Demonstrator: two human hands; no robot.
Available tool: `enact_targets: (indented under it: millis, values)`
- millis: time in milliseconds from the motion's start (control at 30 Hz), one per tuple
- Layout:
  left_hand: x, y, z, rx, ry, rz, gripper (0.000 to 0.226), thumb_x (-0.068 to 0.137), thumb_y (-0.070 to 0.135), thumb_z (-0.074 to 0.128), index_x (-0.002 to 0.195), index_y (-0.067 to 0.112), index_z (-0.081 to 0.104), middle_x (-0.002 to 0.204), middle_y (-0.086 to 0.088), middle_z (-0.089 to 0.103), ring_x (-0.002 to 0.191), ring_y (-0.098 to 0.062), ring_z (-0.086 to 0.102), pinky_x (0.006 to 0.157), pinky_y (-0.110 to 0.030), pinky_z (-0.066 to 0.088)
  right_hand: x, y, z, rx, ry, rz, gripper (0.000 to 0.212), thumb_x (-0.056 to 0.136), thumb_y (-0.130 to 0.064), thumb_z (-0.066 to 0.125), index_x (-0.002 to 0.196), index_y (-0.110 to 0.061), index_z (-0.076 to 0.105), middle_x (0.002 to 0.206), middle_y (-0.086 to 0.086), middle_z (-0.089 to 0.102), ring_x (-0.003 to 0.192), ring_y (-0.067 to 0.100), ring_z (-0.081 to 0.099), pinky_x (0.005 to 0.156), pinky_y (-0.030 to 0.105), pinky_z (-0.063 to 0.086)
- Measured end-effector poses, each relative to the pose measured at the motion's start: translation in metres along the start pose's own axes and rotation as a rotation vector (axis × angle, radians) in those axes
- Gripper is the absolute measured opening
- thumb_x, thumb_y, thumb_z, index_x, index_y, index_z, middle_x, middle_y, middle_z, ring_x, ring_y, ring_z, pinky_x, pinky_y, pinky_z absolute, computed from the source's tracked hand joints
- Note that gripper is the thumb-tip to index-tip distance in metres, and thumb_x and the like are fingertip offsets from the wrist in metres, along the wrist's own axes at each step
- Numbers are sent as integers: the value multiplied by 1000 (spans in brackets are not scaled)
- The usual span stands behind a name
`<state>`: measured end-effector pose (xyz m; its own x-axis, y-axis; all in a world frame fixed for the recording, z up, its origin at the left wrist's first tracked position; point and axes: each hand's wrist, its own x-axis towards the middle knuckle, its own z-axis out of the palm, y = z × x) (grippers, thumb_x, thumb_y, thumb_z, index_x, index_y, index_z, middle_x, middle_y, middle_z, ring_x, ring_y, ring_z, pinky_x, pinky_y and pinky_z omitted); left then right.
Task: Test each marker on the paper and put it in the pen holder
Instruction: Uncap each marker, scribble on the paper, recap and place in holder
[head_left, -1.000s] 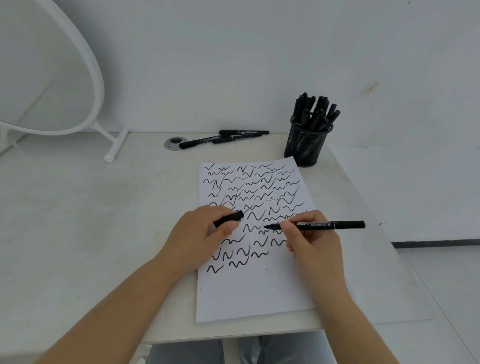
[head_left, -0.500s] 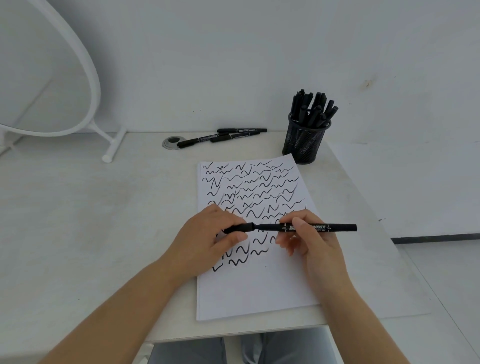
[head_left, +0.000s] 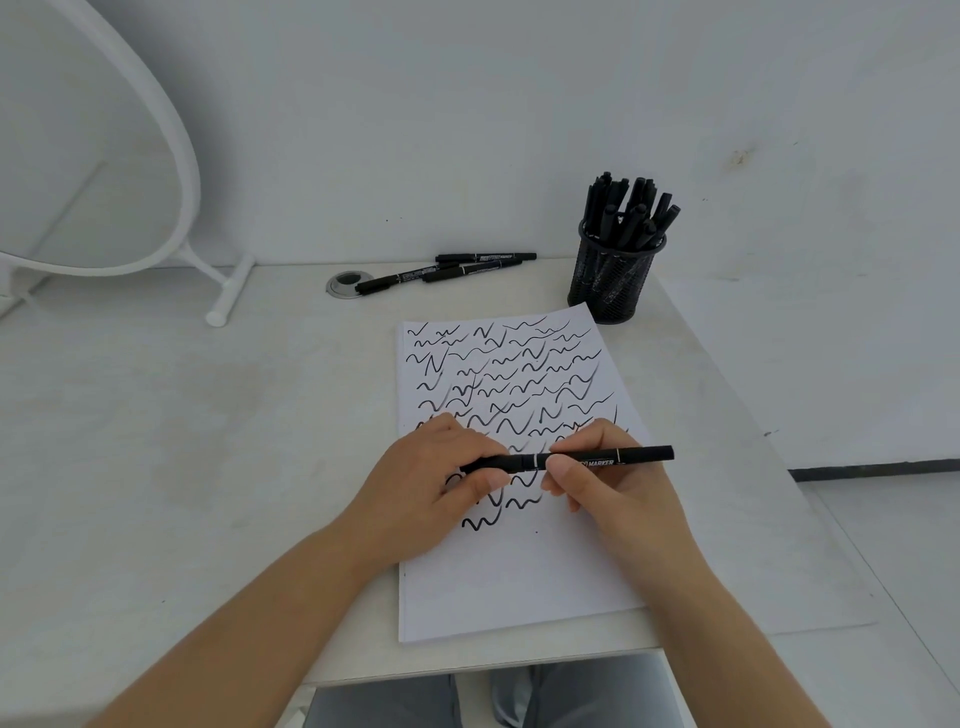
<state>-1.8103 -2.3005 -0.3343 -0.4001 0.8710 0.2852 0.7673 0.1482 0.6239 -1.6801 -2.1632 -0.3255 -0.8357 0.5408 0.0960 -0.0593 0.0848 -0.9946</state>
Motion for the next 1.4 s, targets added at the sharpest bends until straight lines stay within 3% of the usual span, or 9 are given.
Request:
enact_targets:
  millis: [133, 300, 433, 800, 1000, 1133, 1267, 1333, 1400]
  values:
    - [0, 0, 2, -27, 3, 1, 36, 88, 47, 37, 94, 24, 64, 68, 23, 52, 78, -2, 41, 66, -21, 38, -1, -2, 0, 23, 3, -14, 18, 80, 4, 64, 74, -13, 61, 56, -3, 66, 55, 2, 60, 53, 11, 43]
    - [1, -1, 4, -95, 14, -26, 35, 87, 47, 38, 92, 24, 64, 69, 8, 58, 76, -4, 43, 63, -23, 39, -2, -4, 2, 64, -10, -43, 20, 79, 7, 63, 72, -11, 59, 54, -4, 65, 50, -1, 57, 51, 7, 39]
    - [1, -3, 4, -115, 6, -25, 35, 87, 47, 37, 88, 24, 64, 65, 7, 57, 73, -6, 43, 61, -22, 37, -3, -5, 3, 87, -20, -46, 19, 77, 7, 64, 72, -10, 58, 54, -5, 64, 47, -1, 55, 50, 7, 38]
    - [2, -8, 3, -170, -83, -68, 21, 82, 54, 36, 80, 48, 55, 64, 7, 53, 73, -8, 48, 63, -20, 36, -2, -2, 2, 54, -44, -44, 20, 77, 8, 65, 73, -11, 59, 58, -8, 64, 50, -1, 56, 50, 6, 39]
    - [2, -5, 5, -255, 49, -119, 10, 84, 42, 50, 82, 49, 56, 64, 13, 56, 60, -2, 51, 56, -9, 36, 1, -3, 4, -7, 8, -27, 16, 79, -4, 66, 76, -19, 63, 58, -4, 66, 50, 0, 55, 50, 9, 38]
    - [1, -6, 0, -243, 162, -150, 5, 83, 45, 50, 82, 46, 54, 68, 21, 61, 64, 2, 50, 58, -9, 34, 4, 0, -4, 77, 198, 24, 19, 82, -8, 64, 70, -23, 66, 63, -4, 66, 54, 5, 54, 48, 14, 41]
    - [4, -9, -7, -117, 224, -160, 9, 80, 48, 47, 81, 41, 54, 78, 21, 62, 76, 0, 50, 62, -7, 33, 16, -7, -8, -511, 289, -227, 11, 80, -22, 69, 75, -31, 65, 74, -15, 65, 70, 1, 54, 63, 12, 39]
    - [7, -10, -10, -48, 231, -173, 6, 85, 40, 51, 80, 43, 53, 78, 21, 60, 75, 0, 48, 60, -9, 32, 25, -14, -7, -854, 250, -453, 4, 79, -26, 69, 81, -23, 70, 81, -8, 66, 78, 16, 55, 68, 27, 42]
    - [14, -11, -13, 10, 245, -155, 13, 87, 37, 54, 79, 46, 51, 71, 16, 59, 76, 2, 48, 60, -11, 31, 33, -21, -3, -1044, 156, -607, 10, 75, -27, 72, 81, -20, 73, 78, -4, 67, 74, 25, 56, 62, 34, 44]
